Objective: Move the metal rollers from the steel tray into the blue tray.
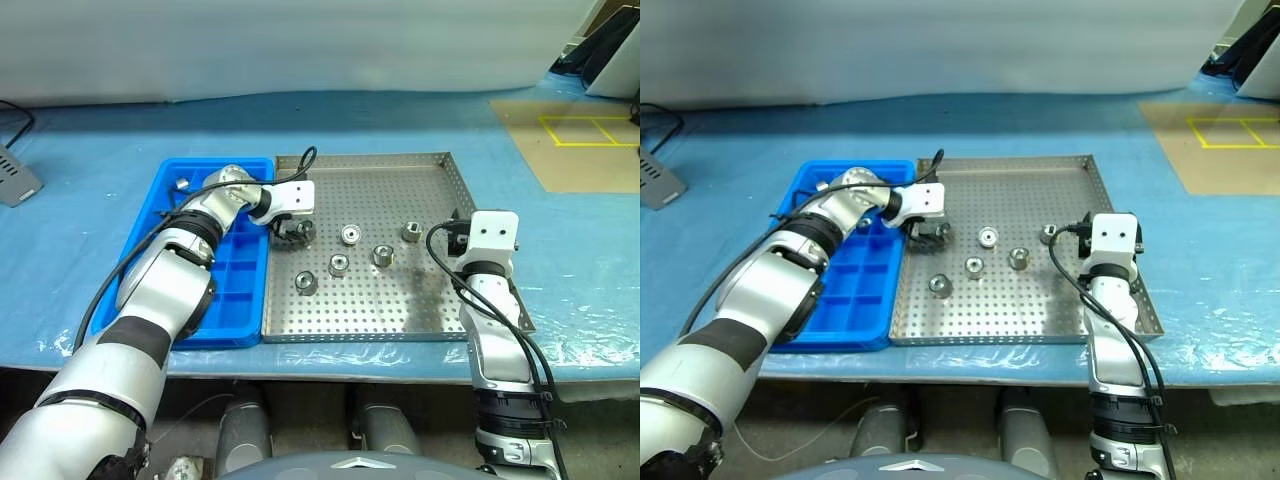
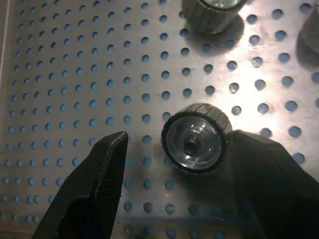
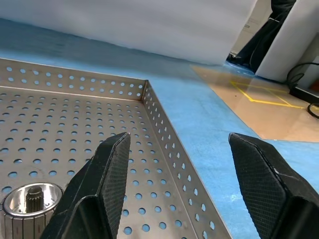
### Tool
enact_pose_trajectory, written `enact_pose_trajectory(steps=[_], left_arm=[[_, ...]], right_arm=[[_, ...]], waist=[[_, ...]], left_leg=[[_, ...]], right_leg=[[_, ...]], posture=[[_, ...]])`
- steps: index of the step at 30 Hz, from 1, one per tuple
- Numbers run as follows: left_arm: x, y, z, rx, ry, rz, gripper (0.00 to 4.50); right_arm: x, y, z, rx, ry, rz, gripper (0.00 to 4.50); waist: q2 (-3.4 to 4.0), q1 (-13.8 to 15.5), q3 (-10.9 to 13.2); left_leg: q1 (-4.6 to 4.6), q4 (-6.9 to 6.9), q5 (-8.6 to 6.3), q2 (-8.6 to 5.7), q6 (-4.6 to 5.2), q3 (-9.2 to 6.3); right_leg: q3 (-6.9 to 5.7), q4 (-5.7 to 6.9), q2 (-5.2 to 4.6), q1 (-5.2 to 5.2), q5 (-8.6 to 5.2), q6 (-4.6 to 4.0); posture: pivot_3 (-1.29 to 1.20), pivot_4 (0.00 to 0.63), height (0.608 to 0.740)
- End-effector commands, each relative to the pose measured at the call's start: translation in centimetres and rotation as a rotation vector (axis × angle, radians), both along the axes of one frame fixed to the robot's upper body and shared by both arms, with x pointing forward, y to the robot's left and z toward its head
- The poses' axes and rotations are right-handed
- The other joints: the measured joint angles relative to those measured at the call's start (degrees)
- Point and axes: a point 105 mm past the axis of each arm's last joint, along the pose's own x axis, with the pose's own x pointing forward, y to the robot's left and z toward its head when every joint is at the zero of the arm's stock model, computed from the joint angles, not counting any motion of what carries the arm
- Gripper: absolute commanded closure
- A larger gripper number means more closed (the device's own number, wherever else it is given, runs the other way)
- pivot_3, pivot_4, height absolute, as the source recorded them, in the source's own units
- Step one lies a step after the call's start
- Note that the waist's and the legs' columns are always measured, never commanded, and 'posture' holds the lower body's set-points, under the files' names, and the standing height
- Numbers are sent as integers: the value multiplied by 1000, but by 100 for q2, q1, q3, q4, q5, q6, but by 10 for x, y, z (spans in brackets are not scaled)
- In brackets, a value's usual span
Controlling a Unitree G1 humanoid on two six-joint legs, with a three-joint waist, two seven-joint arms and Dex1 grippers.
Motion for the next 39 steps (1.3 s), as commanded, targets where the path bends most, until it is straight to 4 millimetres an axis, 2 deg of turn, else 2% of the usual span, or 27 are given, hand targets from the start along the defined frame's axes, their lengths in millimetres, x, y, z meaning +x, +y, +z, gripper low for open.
enact_pose_trajectory(steps=[1,6,14,18,22,25,30,31,32,36,39], left_arm=[[-2,2,-7,8,22,2,953],[-7,8,-21,50,62,2,953],[-11,1,-26,3,78,3,953],[-11,4,-32,17,85,23,1892],[-13,6,-35,32,87,10,1892],[-11,6,-32,17,86,28,1892],[-20,-5,-16,-115,133,-69,1892],[-21,-6,-14,-134,147,-74,2279],[-21,-5,-14,-133,144,-78,2439],[-26,2,-19,-126,188,-90,2439],[-26,6,-19,-128,199,-79,2741]], right_arm=[[-3,-1,15,-17,-56,-7,1199],[-4,0,13,-16,-48,-7,1199],[-3,1,13,-20,-44,-3,1199],[-3,1,13,-21,-43,-4,1158],[-4,1,12,-22,-40,-4,1158],[-3,2,13,-22,-41,-3,1158],[-3,1,14,-22,-44,-6,1158],[-3,1,14,-21,-45,-6,1158],[-2,2,14,-21,-45,-5,1158],[-1,4,14,-19,-45,1,1158],[1,5,15,-16,-48,9,1158]], waist=[[-1,-28,1],[-1,-37,0],[0,-40,0],[1,-41,-1],[5,-45,-3],[5,-50,-3],[5,-49,-3],[5,-49,-3],[4,-46,-3],[4,-49,-3],[4,-54,-2]], left_leg=[[-2,0,0,0,0,0],[-2,-8,-3,1,4,0],[0,-6,-6,1,9,2],[0,-7,-6,1,10,2],[4,-5,-6,1,9,1],[5,-5,-6,2,9,-2],[1,-8,-7,2,9,-2],[0,-12,-7,1,9,-2],[-4,-17,-7,1,10,-1],[-9,-34,-7,2,10,0],[-3,-44,-7,2,10,3]], right_leg=[[0,-1,0,-2,0,0],[-4,-8,2,-3,-1,-1],[-1,-11,0,-1,-1,0],[-1,-12,0,-1,-1,0],[0,-11,0,0,-3,4],[2,-10,0,0,-22,37],[2,-12,0,-4,-20,33],[3,-14,0,-6,-6,9],[3,-17,0,-11,-4,5],[2,-28,1,-17,-3,1],[5,-32,1,-19,-4,0]], posture=[[-404,150,740],[-403,150,740],[-402,150,740],[-404,150,740],[-405,150,740],[-405,150,740],[-402,150,740],[-400,150,740],[-397,150,740],[-389,150,740],[-383,150,740]])
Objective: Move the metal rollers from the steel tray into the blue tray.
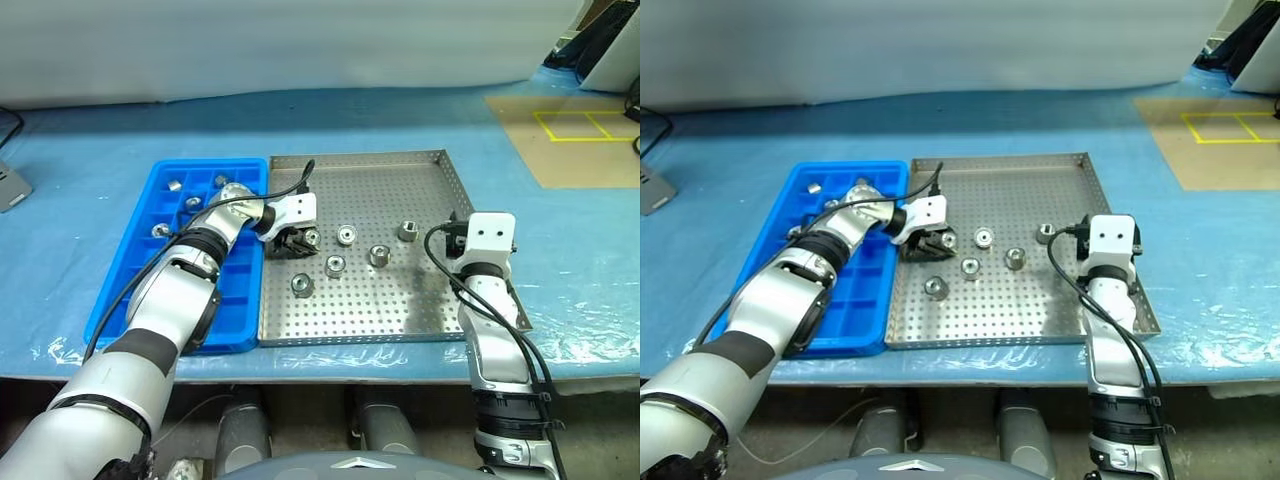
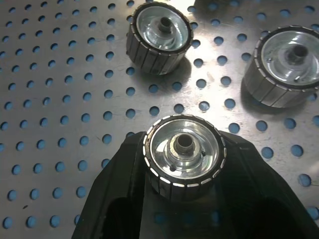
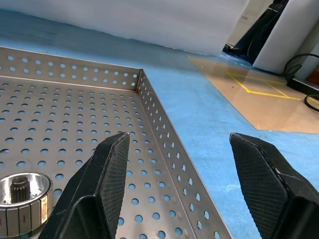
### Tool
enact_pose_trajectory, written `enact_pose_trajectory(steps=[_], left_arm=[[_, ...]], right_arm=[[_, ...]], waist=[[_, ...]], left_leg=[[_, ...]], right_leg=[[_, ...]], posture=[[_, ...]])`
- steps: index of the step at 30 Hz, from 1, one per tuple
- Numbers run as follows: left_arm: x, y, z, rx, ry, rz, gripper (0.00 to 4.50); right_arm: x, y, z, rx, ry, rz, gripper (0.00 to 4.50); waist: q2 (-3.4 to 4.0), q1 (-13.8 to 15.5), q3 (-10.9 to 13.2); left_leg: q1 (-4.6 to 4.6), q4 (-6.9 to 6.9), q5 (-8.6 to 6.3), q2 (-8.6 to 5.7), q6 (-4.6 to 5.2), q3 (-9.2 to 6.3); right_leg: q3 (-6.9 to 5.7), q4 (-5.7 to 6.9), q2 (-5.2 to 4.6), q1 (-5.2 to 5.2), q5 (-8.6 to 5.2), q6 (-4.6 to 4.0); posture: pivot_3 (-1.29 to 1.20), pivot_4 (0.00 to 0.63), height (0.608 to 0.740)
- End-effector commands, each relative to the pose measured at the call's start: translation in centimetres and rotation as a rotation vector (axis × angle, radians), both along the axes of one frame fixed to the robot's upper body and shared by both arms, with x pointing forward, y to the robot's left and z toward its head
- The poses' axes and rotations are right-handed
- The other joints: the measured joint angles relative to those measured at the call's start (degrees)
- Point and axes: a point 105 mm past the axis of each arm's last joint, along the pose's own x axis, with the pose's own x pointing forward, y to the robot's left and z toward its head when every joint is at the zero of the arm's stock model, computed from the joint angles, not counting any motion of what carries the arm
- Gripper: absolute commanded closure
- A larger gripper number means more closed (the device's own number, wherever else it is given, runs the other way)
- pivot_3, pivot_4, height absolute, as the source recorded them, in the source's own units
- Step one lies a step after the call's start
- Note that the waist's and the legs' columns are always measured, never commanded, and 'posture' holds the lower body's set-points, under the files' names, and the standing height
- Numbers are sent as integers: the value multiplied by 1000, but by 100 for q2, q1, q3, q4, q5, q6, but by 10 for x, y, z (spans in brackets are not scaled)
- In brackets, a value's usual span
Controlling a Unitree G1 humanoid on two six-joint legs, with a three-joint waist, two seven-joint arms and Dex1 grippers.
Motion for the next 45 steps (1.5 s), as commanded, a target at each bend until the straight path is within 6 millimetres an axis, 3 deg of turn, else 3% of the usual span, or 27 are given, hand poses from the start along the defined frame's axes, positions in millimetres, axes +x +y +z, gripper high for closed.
enact_pose_trajectory(steps=[1,6,9,13,21,26,29,40,45], left_arm=[[1,9,-1,-13,4,29,2741],[4,11,16,-100,-34,24,2741],[1,18,46,-228,-64,-13,2741],[-19,44,81,-362,-94,-55,2741],[-63,99,112,-415,-159,92,2741],[-77,132,106,-443,-178,309,2741],[-87,152,98,-428,-200,424,2741],[-131,196,70,-421,-218,769,2741],[-130,207,44,-377,-245,909,2741]], right_arm=[[1,3,17,-17,-62,9,1158],[1,4,18,-10,-66,11,1158],[1,12,29,15,-102,67,1158],[7,47,47,46,-119,317,1158],[4,125,67,90,9,938,1158],[-20,179,66,70,198,1417,1158],[-25,196,66,14,256,1589,1158],[-23,235,76,1,281,1822,1158],[-9,242,73,-38,245,1779,1158]], waist=[[0,-1,0],[-2,-3,1],[-17,-28,12],[-23,-92,17],[-14,28,24],[-11,133,26],[-11,233,27],[-21,674,29],[-32,865,28]], left_leg=[[2,-2,0,0,0,1],[3,-7,1,3,-1,25],[0,-17,1,3,-1,44],[-23,-36,4,8,-2,73],[-7,-52,5,20,-8,83],[6,-50,14,21,-24,80],[12,-54,20,21,-33,74],[-1,-59,23,23,-38,62],[0,-59,24,24,-40,53]], right_leg=[[1,0,0,0,0,0],[8,0,0,-6,0,0],[18,1,3,-24,1,-1],[40,21,10,-84,-2,-13],[26,30,10,-73,-15,-34],[22,40,7,-62,-15,-34],[17,44,9,-58,-16,-34],[3,40,9,-64,-21,-42],[0,43,4,-60,-22,-40]], posture=[[-381,150,740],[-381,150,740],[-379,150,740],[-355,150,740],[-189,150,740],[-58,150,740],[31,150,740],[251,150,740],[286,150,740]])
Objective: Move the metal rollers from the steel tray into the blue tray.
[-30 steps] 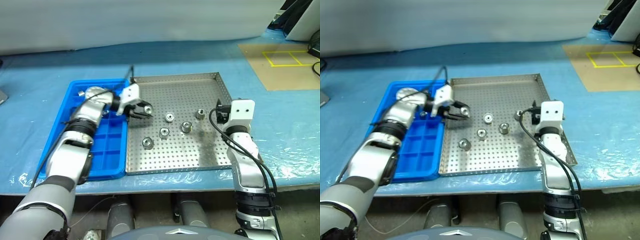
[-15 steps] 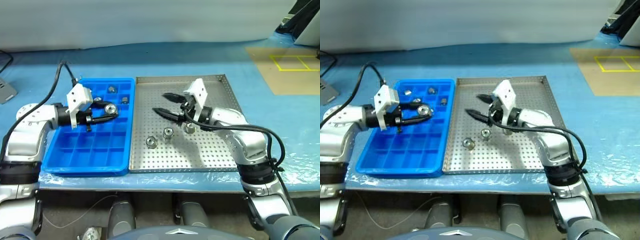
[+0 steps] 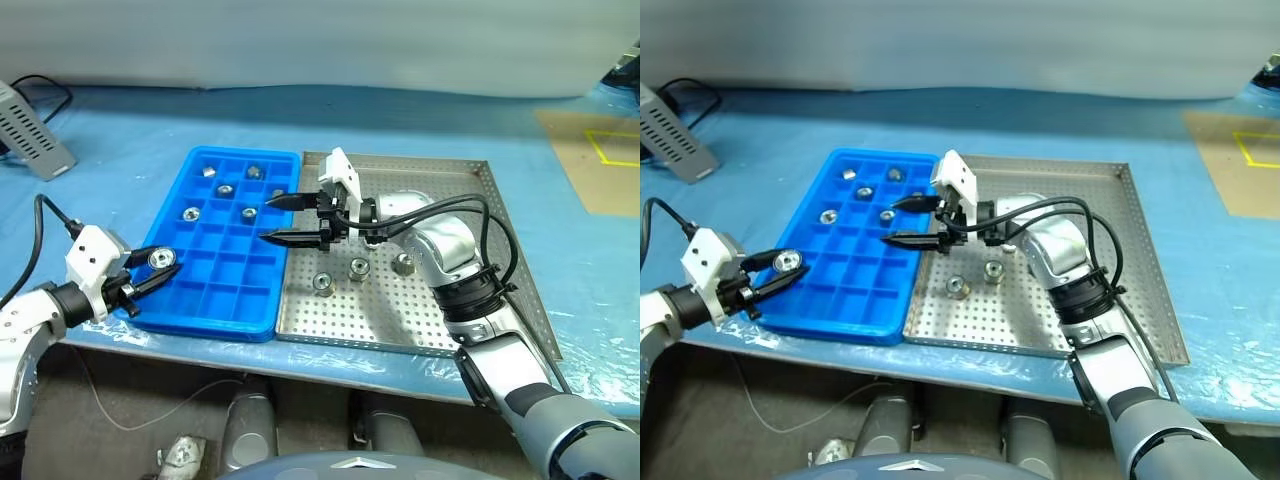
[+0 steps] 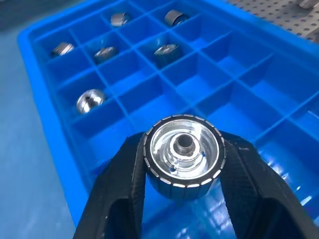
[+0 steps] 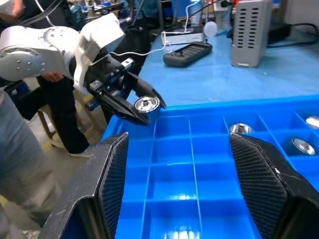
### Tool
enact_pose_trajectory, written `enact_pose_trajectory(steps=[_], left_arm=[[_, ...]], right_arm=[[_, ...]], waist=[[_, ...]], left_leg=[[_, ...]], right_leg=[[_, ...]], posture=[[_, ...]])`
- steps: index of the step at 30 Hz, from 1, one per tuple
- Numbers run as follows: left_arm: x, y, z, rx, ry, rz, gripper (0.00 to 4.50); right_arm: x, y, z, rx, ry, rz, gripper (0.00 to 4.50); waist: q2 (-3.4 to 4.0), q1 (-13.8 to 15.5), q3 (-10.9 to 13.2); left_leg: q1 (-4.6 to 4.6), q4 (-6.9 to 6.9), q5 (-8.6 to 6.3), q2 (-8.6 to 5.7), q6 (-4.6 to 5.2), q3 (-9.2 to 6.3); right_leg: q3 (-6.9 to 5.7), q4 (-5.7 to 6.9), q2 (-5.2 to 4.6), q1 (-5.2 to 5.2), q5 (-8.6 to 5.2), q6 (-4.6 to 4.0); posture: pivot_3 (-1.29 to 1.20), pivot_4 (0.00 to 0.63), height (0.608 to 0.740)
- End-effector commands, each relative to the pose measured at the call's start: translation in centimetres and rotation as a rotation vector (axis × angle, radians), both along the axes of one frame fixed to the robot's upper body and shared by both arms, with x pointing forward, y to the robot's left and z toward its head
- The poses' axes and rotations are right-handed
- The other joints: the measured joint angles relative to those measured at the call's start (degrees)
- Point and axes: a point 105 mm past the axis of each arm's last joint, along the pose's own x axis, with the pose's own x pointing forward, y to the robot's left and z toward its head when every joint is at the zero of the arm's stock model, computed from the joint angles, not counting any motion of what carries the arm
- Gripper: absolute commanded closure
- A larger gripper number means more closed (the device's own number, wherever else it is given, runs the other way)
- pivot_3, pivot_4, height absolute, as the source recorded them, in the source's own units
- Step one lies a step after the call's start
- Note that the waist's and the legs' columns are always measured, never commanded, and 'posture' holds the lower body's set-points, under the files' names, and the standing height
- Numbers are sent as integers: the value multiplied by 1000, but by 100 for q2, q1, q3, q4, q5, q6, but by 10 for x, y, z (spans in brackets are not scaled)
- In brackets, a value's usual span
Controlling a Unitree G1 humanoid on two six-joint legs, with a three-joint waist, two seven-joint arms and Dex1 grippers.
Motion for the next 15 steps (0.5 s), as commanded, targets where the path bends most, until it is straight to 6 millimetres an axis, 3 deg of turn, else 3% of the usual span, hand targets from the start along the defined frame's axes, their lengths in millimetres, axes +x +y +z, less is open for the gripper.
enact_pose_trajectory(steps=[1,6,13,15], left_arm=[[7,7,0,61,-69,102,2741],[29,9,3,27,-147,201,2741],[37,-11,-11,13,-108,125,2741],[37,-8,-17,27,-79,130,2741]], right_arm=[[6,6,7,7,-80,-9,1158],[4,7,3,5,-83,4,1158],[6,2,0,-3,-92,-36,1158],[8,-1,-1,-6,-95,-53,1158]], waist=[[-3,79,1],[-12,191,-3],[-20,128,-8],[-20,127,-8]], left_leg=[[-1,0,1,0,-1,-2],[-3,1,5,-1,-8,-47],[-15,5,13,-4,-21,-87],[-15,4,16,-2,-25,-90]], right_leg=[[-3,1,0,0,0,0],[-6,3,-2,4,0,3],[-29,4,8,4,1,2],[-33,6,9,3,0,-1]], posture=[[291,150,740],[283,150,740],[236,150,740],[227,150,740]])
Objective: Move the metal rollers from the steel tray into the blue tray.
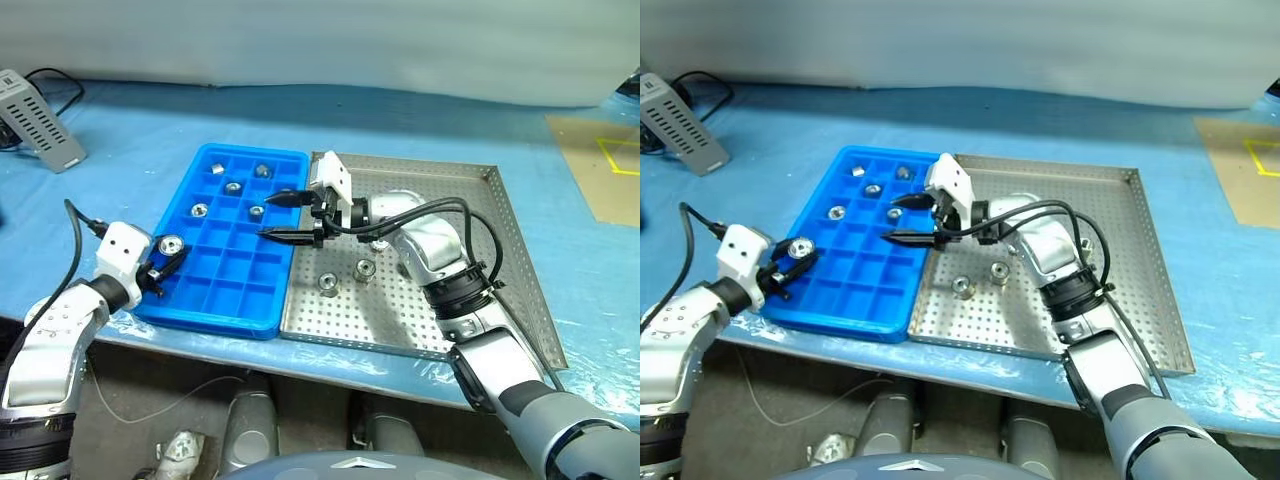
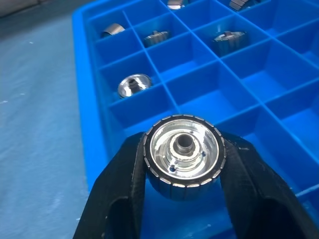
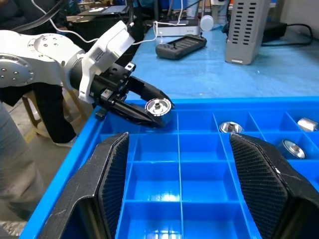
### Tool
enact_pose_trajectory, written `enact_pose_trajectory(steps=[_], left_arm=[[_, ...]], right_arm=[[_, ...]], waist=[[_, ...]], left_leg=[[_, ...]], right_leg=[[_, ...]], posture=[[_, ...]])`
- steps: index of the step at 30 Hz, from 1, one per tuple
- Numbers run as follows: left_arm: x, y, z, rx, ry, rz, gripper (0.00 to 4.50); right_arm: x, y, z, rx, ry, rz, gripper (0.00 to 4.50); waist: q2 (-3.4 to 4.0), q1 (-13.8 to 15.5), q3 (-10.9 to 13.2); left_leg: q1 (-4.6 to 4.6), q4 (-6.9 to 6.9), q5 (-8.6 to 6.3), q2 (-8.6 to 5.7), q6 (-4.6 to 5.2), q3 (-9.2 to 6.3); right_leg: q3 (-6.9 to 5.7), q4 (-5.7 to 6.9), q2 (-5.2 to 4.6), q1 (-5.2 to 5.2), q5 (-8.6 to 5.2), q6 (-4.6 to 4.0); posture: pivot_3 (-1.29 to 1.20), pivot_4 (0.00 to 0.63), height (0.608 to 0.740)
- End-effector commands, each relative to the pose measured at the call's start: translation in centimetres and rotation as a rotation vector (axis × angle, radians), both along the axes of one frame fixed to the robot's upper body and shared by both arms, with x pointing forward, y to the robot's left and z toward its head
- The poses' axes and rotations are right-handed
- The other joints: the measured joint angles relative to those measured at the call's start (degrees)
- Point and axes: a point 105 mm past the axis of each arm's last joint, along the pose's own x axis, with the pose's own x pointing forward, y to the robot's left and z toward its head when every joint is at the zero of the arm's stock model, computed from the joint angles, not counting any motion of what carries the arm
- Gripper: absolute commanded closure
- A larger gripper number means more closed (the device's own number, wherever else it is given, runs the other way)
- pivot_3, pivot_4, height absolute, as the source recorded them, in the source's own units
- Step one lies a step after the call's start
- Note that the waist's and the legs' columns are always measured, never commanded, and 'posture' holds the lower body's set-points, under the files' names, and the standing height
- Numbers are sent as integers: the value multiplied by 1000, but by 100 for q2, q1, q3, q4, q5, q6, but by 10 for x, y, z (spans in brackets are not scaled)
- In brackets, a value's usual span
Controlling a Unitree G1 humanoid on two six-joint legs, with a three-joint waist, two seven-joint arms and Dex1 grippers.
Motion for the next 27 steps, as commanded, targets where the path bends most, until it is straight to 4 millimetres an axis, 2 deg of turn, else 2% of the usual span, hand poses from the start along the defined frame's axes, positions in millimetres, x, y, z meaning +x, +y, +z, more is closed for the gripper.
enact_pose_trajectory(steps=[1,3,8,12,17,21,27], left_arm=[[3,5,3,31,-10,5,2391],[9,17,2,29,-3,65,1755],[16,25,13,33,-33,101,115],[17,13,15,32,-25,29,47],[26,-34,53,-33,-114,-187,47],[28,-75,71,-62,-125,-398,47],[49,-121,81,-15,-101,-651,47]], right_arm=[[-2,-3,9,20,-46,-14,1158],[-1,-5,7,16,-49,-24,1158],[3,-10,6,18,-54,-61,1158],[6,-12,7,23,-55,-79,1158],[8,-16,5,23,-58,-109,1158],[10,-24,7,27,-67,-147,1158],[6,-68,15,55,-54,-275,1158]], waist=[[0,-1,0],[0,-2,0],[0,-21,0],[-1,-30,0],[-1,23,0],[-1,-18,-1],[0,-159,-1]], left_leg=[[0,0,0,0,-1,0],[1,1,1,-1,-1,-1],[10,5,6,-2,-9,-4],[10,9,8,-2,-11,-4],[-2,14,11,-2,-16,-2],[-1,32,15,-5,-21,-2],[2,47,21,-7,-30,1]], right_leg=[[-1,0,0,0,0,0],[0,4,0,1,0,0],[0,25,-1,3,0,-2],[1,30,-1,2,-1,-2],[-15,31,-2,5,-3,-7],[-20,47,-4,16,-3,-9],[-15,69,-2,15,-5,-11]], posture=[[218,150,740],[202,150,740],[189,150,740],[181,150,740],[141,150,740],[71,150,740],[-102,150,740]])
